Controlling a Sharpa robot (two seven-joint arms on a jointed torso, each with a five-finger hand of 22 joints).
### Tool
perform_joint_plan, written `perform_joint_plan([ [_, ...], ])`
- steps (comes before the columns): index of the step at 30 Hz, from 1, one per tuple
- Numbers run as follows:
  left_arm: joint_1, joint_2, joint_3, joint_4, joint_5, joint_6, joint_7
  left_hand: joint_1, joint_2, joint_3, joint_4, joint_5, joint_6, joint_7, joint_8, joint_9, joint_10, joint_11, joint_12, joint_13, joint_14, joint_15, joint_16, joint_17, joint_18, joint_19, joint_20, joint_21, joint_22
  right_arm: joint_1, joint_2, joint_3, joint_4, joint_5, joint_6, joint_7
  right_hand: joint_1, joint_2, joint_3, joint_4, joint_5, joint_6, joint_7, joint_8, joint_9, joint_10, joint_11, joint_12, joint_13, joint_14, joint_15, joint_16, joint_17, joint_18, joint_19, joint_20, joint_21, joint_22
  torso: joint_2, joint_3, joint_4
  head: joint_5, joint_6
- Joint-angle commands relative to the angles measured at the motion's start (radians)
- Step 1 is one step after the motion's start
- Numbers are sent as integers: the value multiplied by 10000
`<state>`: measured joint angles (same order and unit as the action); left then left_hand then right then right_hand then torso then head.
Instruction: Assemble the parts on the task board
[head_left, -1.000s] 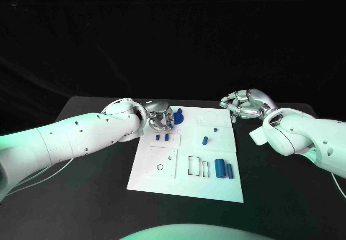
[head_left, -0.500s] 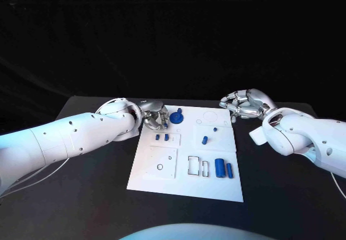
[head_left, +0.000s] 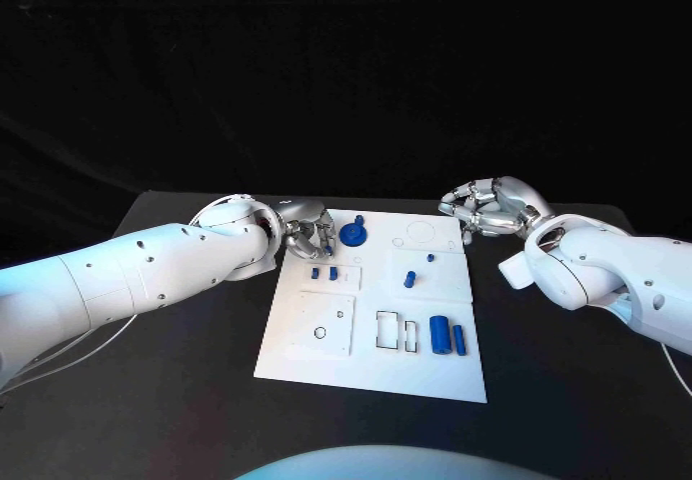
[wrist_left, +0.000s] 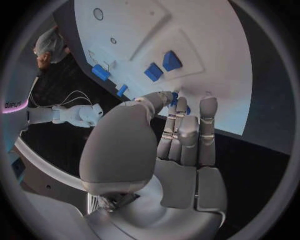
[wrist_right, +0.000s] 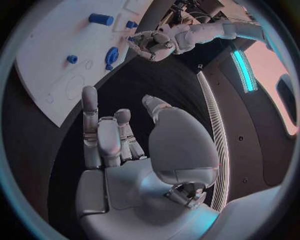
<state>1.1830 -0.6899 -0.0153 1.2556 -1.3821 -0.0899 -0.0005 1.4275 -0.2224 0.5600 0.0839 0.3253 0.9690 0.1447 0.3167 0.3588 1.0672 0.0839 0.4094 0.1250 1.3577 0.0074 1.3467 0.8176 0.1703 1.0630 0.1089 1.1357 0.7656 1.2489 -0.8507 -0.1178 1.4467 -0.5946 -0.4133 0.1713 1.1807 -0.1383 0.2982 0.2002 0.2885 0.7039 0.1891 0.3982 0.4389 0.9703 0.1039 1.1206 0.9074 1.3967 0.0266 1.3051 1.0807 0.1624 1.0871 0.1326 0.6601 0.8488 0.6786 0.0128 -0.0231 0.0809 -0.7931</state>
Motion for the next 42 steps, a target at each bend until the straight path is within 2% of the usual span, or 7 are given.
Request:
perform_joint_plan([
  [1,-5,31,10,-10,-192,224,-109,-48,-2,-16,-58,4,-7,39,-54,-8,58,-23,-65,-9,-43,2,-42,-9,-34,-85,6,-18,-8,-8,8,1,2,-103,146,43,106,-6,-2,61,39,-1,-28,61,13,-34,0,3,-16,-51,19,-55,14,199,-64,-1,-65,-13,5,3,-12,13,13],
  [23,-6,341,8,-193,-692,517,-280,-82,-10,-60,-62,-27,14,36,-81,-5,105,-20,-126,-6,-61,10,-64,-28,-37,-98,14,-35,-15,-21,26,0,-4,-104,159,50,106,-6,-2,61,39,-1,-28,61,13,-34,0,3,-16,-51,19,-55,14,199,-64,-1,-65,-13,1,2,-13,38,-3],
  [42,-9,334,8,-204,-924,370,-423,-21,57,-100,-131,-26,140,-17,-67,25,271,-78,-140,45,-23,-33,-39,30,-54,-25,4,17,88,-43,25,0,-21,-107,161,61,125,-2,-12,70,39,-10,-36,105,20,-41,-7,8,-50,-55,11,-72,-2,202,-45,-5,-101,-29,5,-4,-6,40,-5],
])
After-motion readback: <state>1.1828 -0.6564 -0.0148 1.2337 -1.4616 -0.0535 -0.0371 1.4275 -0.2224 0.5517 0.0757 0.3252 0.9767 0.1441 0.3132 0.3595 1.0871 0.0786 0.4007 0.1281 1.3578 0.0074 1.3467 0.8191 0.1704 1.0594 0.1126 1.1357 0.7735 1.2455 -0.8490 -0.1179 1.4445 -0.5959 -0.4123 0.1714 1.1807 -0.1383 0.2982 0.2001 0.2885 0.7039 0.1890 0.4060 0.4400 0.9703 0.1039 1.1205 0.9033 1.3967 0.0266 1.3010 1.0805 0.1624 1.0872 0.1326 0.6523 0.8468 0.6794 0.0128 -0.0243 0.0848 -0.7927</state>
